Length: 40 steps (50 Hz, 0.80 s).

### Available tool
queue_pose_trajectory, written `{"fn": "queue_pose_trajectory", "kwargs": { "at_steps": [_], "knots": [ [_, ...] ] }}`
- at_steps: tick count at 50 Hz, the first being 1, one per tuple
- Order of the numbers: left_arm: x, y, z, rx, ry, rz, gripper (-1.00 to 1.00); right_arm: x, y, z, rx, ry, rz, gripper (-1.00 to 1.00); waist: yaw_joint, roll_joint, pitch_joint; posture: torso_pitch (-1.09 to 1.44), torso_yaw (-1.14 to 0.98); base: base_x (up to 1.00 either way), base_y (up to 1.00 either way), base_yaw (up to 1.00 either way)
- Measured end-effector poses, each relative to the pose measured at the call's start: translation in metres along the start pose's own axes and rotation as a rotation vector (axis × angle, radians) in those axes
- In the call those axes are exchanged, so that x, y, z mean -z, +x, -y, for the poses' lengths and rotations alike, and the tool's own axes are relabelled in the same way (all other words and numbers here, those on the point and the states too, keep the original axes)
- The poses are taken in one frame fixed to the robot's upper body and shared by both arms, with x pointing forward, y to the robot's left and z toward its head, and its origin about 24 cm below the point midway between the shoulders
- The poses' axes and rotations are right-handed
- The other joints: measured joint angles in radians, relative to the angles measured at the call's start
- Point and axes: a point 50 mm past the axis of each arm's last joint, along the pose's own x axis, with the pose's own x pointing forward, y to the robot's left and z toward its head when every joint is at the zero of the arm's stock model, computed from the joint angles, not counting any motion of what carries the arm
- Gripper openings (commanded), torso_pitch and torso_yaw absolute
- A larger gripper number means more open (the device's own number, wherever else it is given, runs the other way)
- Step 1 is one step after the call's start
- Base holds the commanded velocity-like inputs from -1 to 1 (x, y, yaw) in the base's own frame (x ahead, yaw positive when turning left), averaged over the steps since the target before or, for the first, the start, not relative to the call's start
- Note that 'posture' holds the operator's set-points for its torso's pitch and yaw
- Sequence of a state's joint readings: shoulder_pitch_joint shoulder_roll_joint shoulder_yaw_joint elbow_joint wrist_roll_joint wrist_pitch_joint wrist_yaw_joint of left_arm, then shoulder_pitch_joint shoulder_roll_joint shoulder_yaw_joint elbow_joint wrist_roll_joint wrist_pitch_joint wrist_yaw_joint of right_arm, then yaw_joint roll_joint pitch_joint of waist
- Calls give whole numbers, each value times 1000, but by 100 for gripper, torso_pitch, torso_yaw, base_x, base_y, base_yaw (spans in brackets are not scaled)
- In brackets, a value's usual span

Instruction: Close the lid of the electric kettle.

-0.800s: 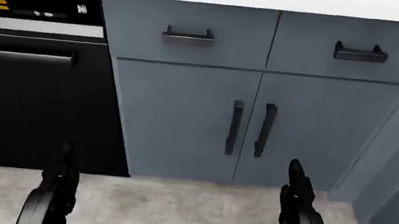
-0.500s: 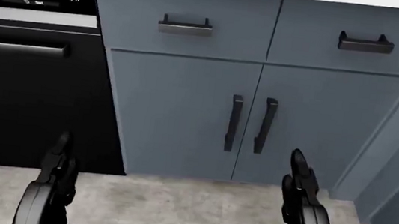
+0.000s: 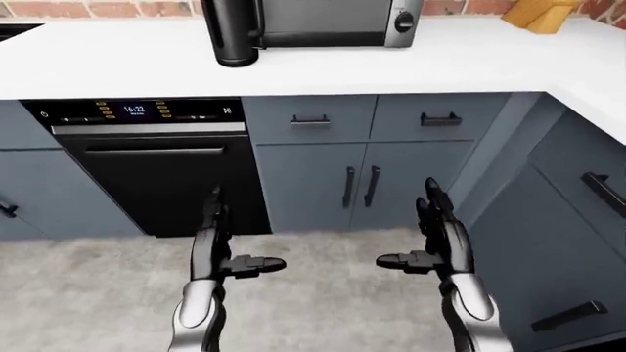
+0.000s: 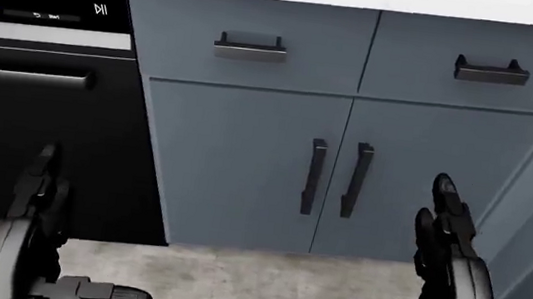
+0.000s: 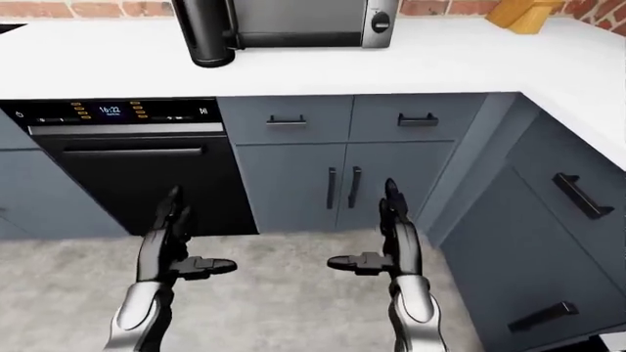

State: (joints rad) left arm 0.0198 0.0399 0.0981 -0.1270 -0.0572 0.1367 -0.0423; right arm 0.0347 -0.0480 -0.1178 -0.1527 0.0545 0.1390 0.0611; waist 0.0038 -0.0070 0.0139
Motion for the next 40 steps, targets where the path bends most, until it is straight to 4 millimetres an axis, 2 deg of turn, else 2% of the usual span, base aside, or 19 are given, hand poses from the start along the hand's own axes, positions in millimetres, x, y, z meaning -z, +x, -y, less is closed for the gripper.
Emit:
{"fn": "queue_pose_trajectory", "kwargs": {
  "at_steps": [3,8,16,20,27,32,40],
  "knots": [
    [-21,-3,-4,-10,-8,44,100,-17,-4,8,22,0,39,96,0,-1,2,0,0,0,0,0],
    [-72,-14,-14,-39,-17,165,100,-51,-11,15,39,-3,111,96,-2,-1,2,0,0,0,0,0],
    [-145,-45,-26,-96,-17,334,100,-111,-31,21,50,-42,243,96,0,3,2,0,0,0,0,0],
    [-174,-62,-39,-147,-2,407,100,-131,-42,28,69,-52,281,95,-2,4,5,0,0,0,0,0],
    [-190,-71,-58,-203,14,405,100,-158,-57,36,94,-82,322,96,0,12,23,0,0,0,0,0],
    [-202,-81,-74,-264,4,446,100,-160,-60,45,111,-119,296,95,0,14,34,0,0,0,0,0],
    [-207,-85,-87,-291,0,440,100,-169,-68,59,163,-159,298,95,0,15,46,0,0,0,0,0]
  ]
}}
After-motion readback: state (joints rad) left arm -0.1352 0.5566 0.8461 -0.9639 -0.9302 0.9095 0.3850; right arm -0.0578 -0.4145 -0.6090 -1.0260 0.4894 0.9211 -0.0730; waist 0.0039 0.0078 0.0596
